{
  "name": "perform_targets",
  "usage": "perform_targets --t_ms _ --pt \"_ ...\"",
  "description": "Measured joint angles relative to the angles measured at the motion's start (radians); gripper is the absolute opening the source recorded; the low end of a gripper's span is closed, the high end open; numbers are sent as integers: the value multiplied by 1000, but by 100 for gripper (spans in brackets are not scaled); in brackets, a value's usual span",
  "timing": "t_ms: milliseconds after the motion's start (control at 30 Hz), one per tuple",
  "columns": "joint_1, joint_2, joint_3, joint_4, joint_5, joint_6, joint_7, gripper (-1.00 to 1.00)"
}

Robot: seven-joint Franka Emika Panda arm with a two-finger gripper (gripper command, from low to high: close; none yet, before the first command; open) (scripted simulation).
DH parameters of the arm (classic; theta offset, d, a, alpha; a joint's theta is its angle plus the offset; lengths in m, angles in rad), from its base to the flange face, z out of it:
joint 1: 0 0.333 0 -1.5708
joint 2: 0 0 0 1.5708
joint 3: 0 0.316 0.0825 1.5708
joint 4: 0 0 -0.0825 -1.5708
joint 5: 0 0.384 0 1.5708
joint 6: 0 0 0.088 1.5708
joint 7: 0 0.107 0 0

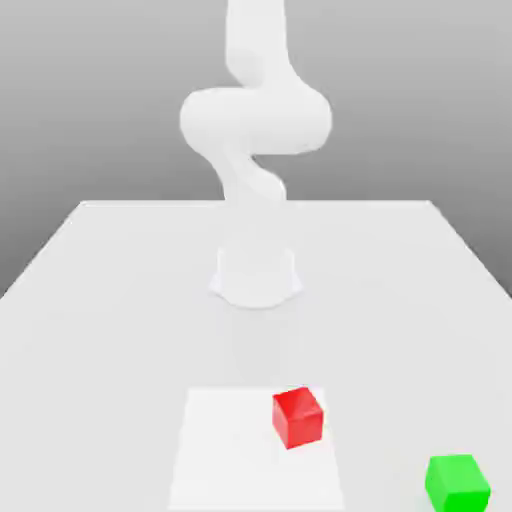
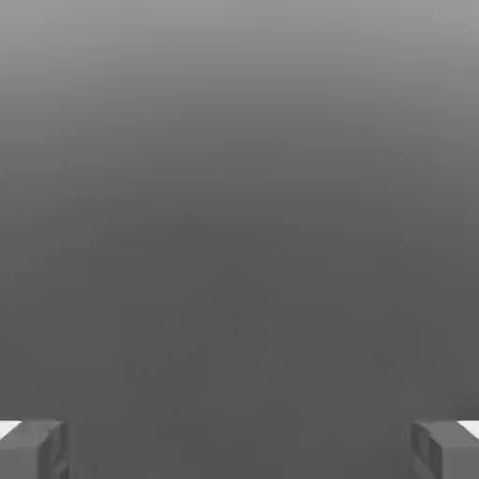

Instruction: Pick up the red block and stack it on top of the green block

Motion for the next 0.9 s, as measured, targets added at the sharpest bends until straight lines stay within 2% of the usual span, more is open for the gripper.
perform_targets --t_ms 633,833,867,900 --pt "96 703 26 -399 0 416 -200 0" --pt "104 921 17 -390 -17 594 -197 0" --pt "106 953 14 -386 -19 622 -196 -100" --pt "106 953 14 -386 -19 622 -196 -100"
